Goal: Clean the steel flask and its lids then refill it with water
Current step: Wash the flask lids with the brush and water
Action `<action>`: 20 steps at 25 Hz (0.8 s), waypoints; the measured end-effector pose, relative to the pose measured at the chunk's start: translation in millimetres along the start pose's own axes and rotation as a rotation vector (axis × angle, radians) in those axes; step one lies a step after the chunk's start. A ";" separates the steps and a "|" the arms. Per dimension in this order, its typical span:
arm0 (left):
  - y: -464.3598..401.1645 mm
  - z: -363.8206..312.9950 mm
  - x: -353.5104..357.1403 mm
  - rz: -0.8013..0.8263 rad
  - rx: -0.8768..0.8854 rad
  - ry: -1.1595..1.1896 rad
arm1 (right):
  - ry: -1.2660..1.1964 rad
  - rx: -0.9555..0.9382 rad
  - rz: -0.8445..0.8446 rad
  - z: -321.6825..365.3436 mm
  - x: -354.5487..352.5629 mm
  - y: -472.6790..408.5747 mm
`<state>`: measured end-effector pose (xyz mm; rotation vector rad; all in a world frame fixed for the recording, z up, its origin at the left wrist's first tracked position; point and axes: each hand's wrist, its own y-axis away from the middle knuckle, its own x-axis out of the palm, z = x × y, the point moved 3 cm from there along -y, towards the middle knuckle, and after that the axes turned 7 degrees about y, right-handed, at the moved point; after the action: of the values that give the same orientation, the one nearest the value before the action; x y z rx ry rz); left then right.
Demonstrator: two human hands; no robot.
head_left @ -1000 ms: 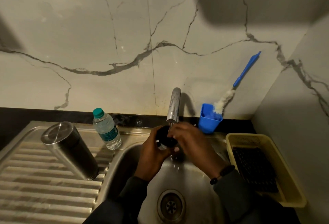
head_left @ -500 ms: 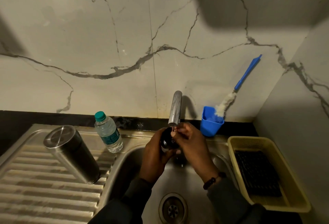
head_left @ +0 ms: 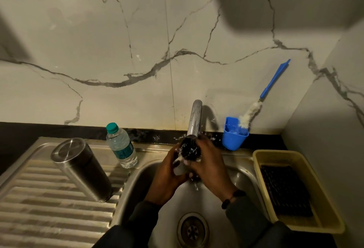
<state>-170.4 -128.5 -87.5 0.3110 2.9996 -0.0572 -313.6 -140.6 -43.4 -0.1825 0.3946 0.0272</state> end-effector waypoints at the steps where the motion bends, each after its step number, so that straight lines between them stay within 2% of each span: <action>1: 2.9 2.7 -2.0 -0.006 -0.016 0.013 | 0.026 0.011 0.005 -2.8 3.0 1.2; 5: 10.0 -6.8 2.4 -0.028 -0.060 0.204 | -0.051 0.114 -0.004 -11.1 9.9 1.8; 8: 7.3 -9.4 4.8 -0.038 0.018 0.045 | -0.254 0.261 0.043 -12.3 12.4 5.9; 11: 6.1 -8.4 6.1 -0.155 0.097 -0.171 | -0.372 0.502 0.164 -18.5 17.6 13.4; 13: 5.9 -5.7 11.7 -0.214 0.085 -0.271 | -0.447 0.641 0.253 -25.5 21.5 18.7; 15: 4.6 -6.2 17.4 -0.254 0.043 -0.419 | -0.396 0.756 0.363 -34.0 24.5 22.9; 17: 2.8 -6.7 23.4 -0.200 0.025 -0.661 | -0.244 0.796 0.400 -38.8 23.9 23.7; 20: -1.6 -8.2 21.4 -0.146 -0.010 -0.954 | -0.016 0.676 0.161 -57.8 15.1 8.4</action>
<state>-192.5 -125.4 -82.0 0.0307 2.0655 -0.1535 -322.2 -143.0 -103.1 0.5165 0.3831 0.0521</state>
